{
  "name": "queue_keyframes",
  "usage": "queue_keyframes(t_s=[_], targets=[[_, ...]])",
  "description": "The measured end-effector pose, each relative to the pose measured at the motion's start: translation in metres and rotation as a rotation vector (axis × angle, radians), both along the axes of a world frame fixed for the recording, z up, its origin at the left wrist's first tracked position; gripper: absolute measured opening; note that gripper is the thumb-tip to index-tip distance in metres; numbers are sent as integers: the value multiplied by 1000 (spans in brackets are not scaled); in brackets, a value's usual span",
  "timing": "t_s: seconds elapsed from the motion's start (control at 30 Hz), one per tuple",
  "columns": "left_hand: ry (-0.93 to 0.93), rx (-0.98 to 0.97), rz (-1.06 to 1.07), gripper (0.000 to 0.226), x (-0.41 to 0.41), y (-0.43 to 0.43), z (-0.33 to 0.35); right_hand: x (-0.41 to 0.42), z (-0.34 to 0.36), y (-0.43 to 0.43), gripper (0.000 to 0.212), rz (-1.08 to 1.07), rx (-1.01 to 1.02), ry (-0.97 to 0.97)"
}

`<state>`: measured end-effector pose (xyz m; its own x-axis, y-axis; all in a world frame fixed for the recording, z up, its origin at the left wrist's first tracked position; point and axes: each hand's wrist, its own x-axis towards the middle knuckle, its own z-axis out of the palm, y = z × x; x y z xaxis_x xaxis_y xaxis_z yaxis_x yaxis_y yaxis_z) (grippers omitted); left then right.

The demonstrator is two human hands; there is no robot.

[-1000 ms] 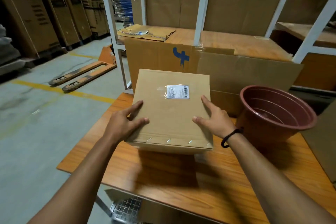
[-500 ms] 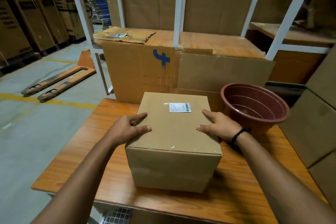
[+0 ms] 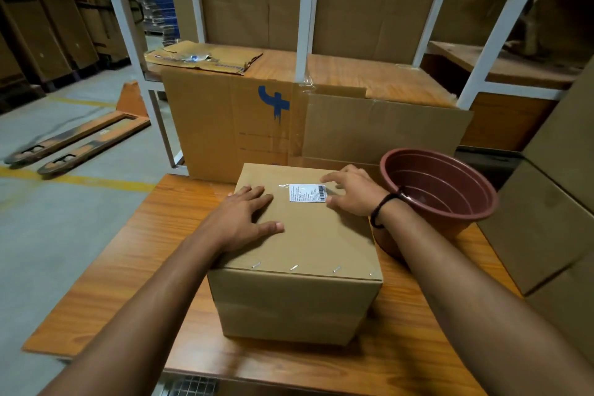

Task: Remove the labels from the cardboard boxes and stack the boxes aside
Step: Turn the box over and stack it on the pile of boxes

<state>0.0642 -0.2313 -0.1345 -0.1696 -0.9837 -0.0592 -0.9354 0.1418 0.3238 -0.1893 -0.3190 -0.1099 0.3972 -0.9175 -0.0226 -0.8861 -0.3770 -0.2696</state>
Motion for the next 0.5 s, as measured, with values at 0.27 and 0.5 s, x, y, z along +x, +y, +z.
queue_keyframes(t_s=[0.27, 0.5], targets=[[30, -21, -15, 85, 2, 0, -3, 2, 18, -18, 37, 355, -121, 246], [28, -11, -33, 83, 3, -1, -1, 1, 2, -15, 51, 537, -341, 356]])
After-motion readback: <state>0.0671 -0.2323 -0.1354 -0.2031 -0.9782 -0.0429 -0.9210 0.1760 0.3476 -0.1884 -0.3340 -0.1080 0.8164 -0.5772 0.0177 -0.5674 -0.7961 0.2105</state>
